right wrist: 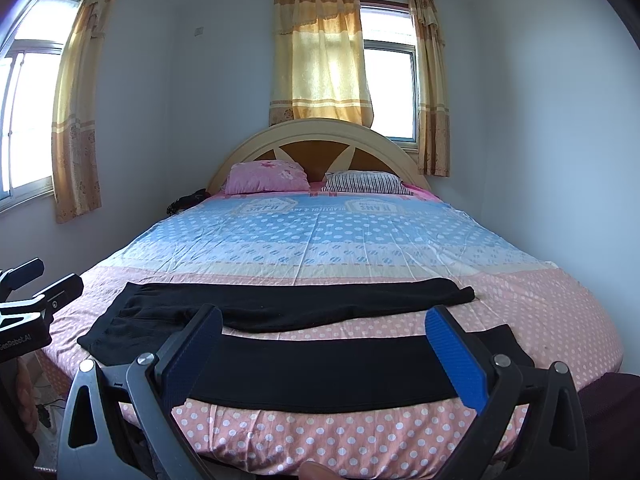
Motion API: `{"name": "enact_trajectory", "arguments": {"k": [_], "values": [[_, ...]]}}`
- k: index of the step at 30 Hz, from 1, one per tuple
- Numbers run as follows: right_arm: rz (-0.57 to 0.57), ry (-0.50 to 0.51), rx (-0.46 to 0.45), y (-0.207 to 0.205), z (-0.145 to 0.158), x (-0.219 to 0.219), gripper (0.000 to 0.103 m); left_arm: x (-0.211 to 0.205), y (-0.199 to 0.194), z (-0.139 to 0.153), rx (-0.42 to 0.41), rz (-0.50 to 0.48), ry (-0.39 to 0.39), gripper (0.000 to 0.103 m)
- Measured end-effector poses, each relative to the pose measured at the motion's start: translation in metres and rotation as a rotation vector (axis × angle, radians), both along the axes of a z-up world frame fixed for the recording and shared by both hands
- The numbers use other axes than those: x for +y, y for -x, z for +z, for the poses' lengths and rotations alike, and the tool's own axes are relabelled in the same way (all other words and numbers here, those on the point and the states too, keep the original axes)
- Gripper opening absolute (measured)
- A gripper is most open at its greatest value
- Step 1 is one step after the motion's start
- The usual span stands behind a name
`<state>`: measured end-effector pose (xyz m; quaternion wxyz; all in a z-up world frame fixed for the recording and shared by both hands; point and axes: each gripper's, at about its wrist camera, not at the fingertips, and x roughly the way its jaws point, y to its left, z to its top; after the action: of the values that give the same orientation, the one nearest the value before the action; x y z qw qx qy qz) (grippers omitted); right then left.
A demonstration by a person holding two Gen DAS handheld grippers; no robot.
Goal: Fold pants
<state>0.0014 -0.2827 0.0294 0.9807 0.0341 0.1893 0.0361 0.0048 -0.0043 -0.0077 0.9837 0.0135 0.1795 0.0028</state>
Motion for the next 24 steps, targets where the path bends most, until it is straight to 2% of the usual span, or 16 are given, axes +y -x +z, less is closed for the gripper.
{"name": "enact_trajectory", "arguments": {"k": [24], "values": [[-0.003, 0.003, 0.006, -0.0010, -0.0010, 0.0016, 0.102, 0.0019, -0.0014, -0.0025, 0.005, 0.004, 0.005, 0.103]]}}
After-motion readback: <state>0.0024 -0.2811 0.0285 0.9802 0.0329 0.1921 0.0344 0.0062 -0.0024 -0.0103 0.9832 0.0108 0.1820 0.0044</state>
